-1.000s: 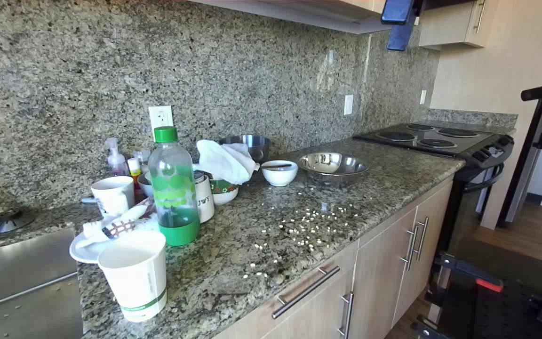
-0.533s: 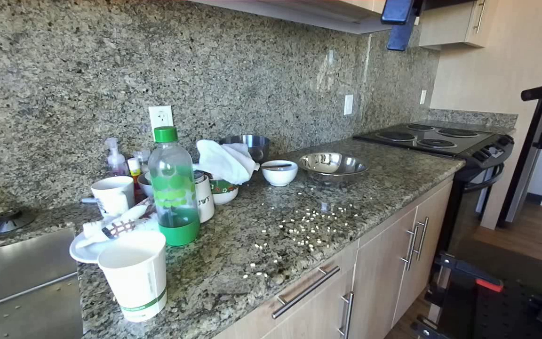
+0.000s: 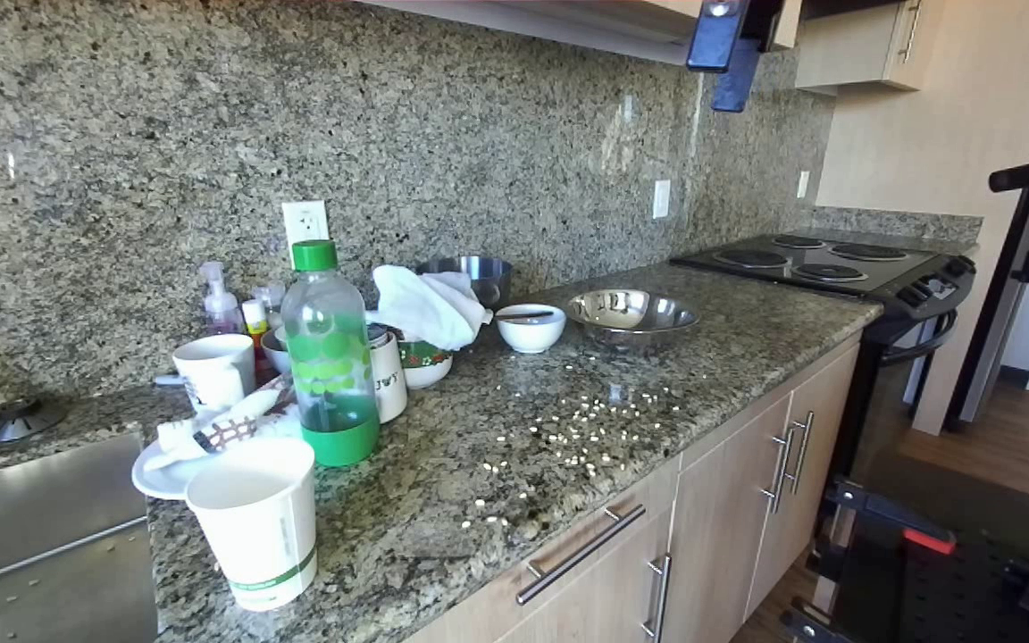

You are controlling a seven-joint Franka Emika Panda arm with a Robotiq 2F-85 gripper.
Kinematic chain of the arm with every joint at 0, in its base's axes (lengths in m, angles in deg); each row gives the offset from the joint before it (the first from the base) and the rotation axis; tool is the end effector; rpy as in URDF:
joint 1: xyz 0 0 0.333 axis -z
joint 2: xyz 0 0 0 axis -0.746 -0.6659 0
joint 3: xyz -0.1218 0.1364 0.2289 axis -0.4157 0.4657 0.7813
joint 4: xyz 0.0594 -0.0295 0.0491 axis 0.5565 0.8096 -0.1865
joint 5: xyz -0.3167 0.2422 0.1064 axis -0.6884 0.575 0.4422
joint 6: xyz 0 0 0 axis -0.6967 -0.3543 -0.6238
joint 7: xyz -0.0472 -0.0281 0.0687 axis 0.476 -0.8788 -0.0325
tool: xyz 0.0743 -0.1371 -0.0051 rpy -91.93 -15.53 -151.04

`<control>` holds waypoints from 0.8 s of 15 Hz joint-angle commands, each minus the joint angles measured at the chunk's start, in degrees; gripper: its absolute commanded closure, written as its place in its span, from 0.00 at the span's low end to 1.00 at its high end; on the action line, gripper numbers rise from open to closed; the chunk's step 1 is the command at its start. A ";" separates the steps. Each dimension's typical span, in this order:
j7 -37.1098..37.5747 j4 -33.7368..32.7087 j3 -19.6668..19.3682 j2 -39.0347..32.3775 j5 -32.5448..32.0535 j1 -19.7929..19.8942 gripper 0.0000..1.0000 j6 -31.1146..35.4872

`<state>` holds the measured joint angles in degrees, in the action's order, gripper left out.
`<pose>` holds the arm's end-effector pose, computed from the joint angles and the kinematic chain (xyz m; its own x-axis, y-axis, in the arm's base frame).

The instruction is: Use the towel to clean the kitchen base table

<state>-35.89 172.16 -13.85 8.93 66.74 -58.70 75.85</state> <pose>0.3485 0.1090 0.4728 0.9726 0.1713 0.1570 0.1933 -0.9714 -0.1381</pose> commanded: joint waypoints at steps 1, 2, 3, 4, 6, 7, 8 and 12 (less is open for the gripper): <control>-4.66 -5.30 -2.60 -9.59 -1.36 2.39 0.00 2.75; -5.83 -6.71 -3.44 -12.54 -1.55 2.79 0.00 3.87; -7.16 -8.17 -4.35 -15.46 -1.55 3.02 0.00 4.78; -8.32 -9.65 -5.25 -18.45 -1.31 3.20 0.00 5.75; -10.39 -12.82 -6.42 -24.48 -1.11 3.63 0.00 7.39; -11.08 -14.60 -6.78 -27.61 -0.99 3.86 0.00 8.16; -11.67 -16.19 -7.00 -30.35 -0.92 4.14 0.00 8.82; -12.78 -23.30 -7.07 -41.49 -0.66 5.66 0.00 11.67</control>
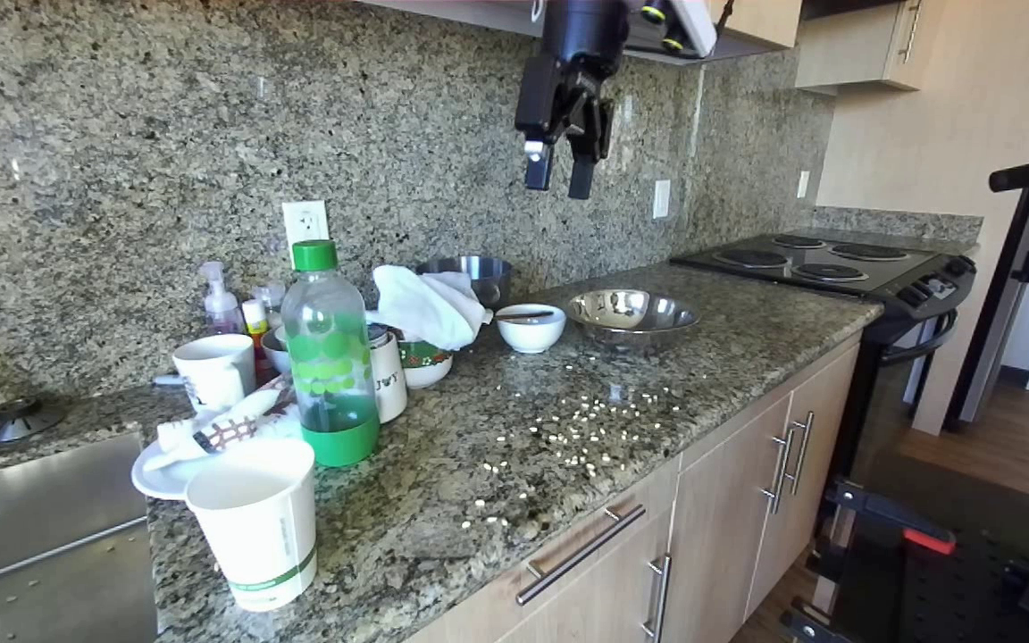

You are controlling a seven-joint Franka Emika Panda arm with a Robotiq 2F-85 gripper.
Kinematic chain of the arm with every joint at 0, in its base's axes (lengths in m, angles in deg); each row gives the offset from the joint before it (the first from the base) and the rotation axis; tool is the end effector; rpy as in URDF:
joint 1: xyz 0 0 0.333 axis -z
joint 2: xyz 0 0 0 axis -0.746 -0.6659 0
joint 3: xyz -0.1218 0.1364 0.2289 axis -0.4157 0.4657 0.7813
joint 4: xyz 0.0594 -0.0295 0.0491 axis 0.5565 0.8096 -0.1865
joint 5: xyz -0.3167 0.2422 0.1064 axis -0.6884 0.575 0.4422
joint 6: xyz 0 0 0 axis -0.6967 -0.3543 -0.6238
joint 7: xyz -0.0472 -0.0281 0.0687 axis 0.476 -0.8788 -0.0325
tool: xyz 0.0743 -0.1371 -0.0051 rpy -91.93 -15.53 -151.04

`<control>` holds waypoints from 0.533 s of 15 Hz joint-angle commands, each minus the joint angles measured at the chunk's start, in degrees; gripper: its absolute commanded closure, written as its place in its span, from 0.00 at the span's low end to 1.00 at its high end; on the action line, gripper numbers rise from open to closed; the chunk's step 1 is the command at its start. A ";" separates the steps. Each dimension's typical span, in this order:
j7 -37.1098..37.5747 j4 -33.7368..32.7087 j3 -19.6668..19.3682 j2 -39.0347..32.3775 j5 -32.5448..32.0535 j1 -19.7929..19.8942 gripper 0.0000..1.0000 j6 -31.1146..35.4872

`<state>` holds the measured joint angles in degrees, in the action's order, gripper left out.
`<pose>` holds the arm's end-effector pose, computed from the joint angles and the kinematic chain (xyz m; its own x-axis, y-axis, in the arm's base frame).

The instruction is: Use the towel to clean the kitchen base table

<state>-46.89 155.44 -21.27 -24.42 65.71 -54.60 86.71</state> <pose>0.5056 0.0377 0.3897 0.9847 0.1529 0.0837 0.1644 -0.9742 -0.1546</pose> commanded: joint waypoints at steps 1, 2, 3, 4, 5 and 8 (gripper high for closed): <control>-1.68 -8.27 0.46 -10.46 0.41 2.01 0.00 1.16; -1.74 -10.08 0.53 -13.08 0.48 2.51 0.00 1.76; -1.58 -11.66 0.66 -15.30 0.41 3.01 0.00 2.22; -1.58 -13.04 0.72 -17.37 0.58 3.54 0.00 2.93; -1.18 -14.30 0.84 -19.43 0.53 4.07 0.00 3.90; -0.92 -17.49 1.26 -24.84 1.01 5.59 0.00 6.92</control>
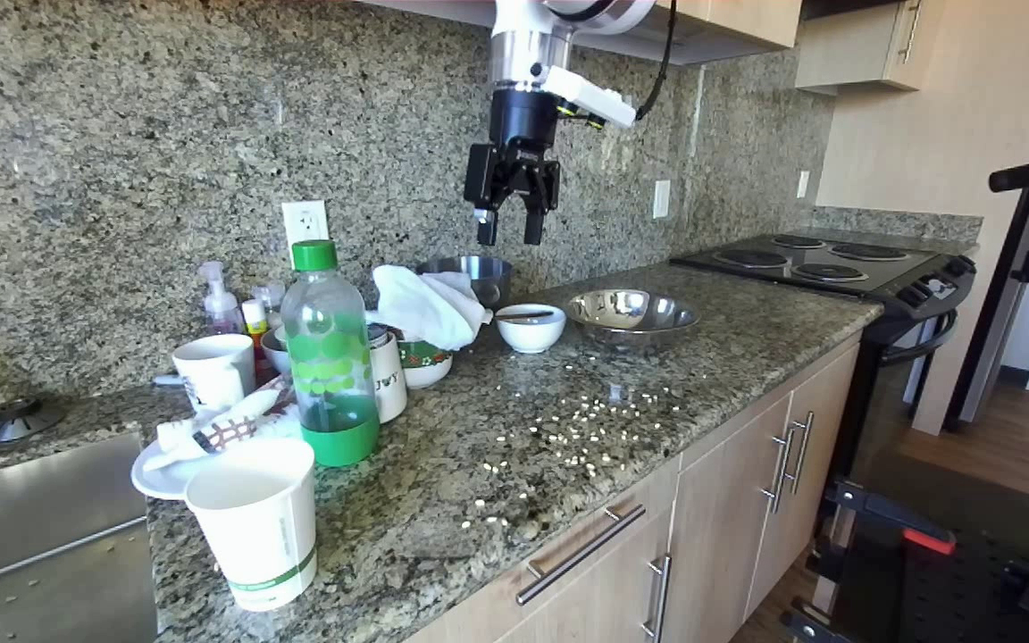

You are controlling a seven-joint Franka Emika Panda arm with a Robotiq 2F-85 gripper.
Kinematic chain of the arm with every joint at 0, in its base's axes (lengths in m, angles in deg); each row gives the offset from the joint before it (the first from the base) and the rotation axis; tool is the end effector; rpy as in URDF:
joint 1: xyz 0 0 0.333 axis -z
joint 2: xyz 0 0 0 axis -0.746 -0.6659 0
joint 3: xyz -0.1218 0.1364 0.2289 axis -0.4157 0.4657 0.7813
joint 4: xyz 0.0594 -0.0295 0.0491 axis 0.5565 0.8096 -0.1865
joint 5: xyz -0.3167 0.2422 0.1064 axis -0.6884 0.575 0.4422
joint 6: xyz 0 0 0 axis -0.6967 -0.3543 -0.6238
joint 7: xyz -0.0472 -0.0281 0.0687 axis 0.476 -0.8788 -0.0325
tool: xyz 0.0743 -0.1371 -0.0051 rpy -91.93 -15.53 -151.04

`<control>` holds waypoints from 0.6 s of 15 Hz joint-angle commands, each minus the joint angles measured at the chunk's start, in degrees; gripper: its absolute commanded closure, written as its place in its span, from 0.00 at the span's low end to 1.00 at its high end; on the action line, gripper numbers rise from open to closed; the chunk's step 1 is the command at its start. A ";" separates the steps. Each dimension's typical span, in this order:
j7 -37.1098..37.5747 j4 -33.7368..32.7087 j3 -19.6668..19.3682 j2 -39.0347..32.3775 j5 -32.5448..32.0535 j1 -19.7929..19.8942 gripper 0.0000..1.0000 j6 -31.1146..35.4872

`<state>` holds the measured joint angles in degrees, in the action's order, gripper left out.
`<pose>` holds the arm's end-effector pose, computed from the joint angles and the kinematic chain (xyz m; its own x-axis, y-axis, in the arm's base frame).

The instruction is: Use the towel to clean the kitchen base table

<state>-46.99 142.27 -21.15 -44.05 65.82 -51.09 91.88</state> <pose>0.5916 0.0041 0.3225 0.9949 0.0823 0.0581 0.0892 -0.9876 -0.1292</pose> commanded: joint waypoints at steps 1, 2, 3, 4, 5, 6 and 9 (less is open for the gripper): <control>-0.68 -5.16 1.33 -6.75 1.06 2.51 0.00 2.84; -0.54 -5.93 1.58 -8.12 1.14 2.91 0.00 3.77; -0.23 -6.65 1.81 -9.46 1.22 3.19 0.00 5.04; -0.19 -7.35 2.07 -10.60 1.28 3.45 0.00 5.89; 0.09 -8.04 2.34 -11.68 1.21 3.56 0.00 6.85; 0.23 -8.58 2.67 -12.52 1.20 3.74 0.00 7.78; 1.68 -9.86 3.47 -14.51 0.39 3.60 0.00 10.96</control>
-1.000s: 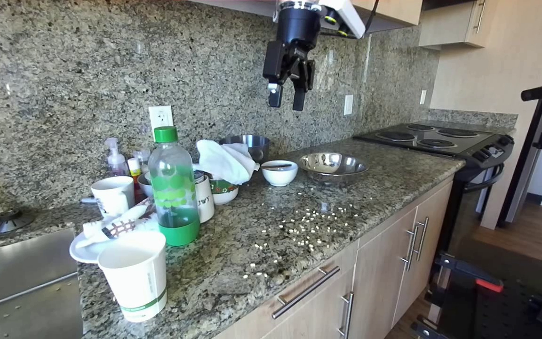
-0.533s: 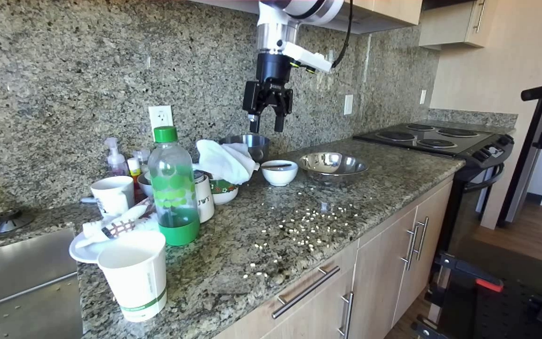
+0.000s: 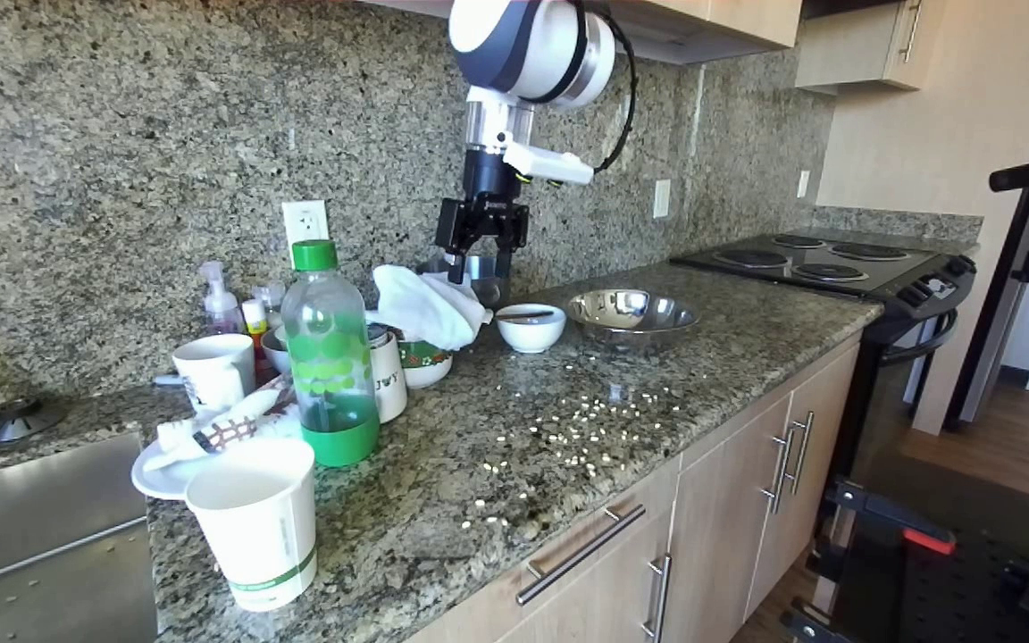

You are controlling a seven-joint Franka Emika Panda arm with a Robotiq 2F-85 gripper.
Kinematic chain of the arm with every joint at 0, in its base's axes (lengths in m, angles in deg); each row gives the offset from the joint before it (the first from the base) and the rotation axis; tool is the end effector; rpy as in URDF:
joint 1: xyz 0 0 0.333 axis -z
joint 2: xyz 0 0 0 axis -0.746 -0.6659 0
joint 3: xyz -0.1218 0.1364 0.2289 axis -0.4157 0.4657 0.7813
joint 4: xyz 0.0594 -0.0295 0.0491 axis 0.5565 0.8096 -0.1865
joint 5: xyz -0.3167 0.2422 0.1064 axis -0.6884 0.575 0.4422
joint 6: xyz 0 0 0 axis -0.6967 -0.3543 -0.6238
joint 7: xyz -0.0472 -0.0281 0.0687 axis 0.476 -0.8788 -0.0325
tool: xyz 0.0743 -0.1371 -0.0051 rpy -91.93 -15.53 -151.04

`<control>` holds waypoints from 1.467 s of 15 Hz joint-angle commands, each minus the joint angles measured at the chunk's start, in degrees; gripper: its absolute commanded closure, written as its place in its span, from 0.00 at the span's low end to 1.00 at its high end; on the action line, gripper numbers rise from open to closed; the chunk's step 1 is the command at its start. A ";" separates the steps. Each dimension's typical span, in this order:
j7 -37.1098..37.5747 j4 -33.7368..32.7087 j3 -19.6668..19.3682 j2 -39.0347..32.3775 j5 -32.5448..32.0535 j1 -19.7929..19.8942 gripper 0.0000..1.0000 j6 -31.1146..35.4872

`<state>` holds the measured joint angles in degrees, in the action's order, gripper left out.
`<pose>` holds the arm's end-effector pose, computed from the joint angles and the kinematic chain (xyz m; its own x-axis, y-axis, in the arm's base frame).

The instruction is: Use the towel to clean the kitchen base table

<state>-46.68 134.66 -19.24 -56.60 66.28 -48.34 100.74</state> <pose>0.6469 -0.0099 0.2655 0.9917 0.0390 0.1222 0.0527 -0.9924 -0.1114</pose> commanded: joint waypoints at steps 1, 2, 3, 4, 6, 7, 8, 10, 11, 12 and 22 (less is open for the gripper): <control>1.73 -2.42 1.71 -2.31 -0.43 0.71 0.00 2.89; 2.20 -2.43 1.86 -2.64 -0.73 0.53 0.00 4.13; 2.76 -2.43 1.98 -2.92 -0.98 0.39 0.00 5.04; 3.58 -2.24 2.08 -3.15 -1.29 0.23 0.00 6.18; 4.46 -1.73 2.25 -3.49 -1.55 0.07 0.00 7.97; 4.87 -1.57 2.26 -3.73 -1.63 -0.02 0.00 8.96; 5.35 -1.41 2.20 -4.01 -1.75 -0.13 0.00 10.02; 6.52 -1.29 2.03 -4.69 -2.42 -0.42 0.00 11.96; 7.17 -1.24 1.96 -5.04 -2.72 -0.52 0.00 12.89; 7.75 -1.18 1.85 -5.49 -3.16 -0.69 0.00 14.02; 14.71 -1.21 0.64 -8.77 -8.23 -2.66 0.40 19.10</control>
<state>-34.79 133.19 -17.69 -65.30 59.84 -50.15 118.30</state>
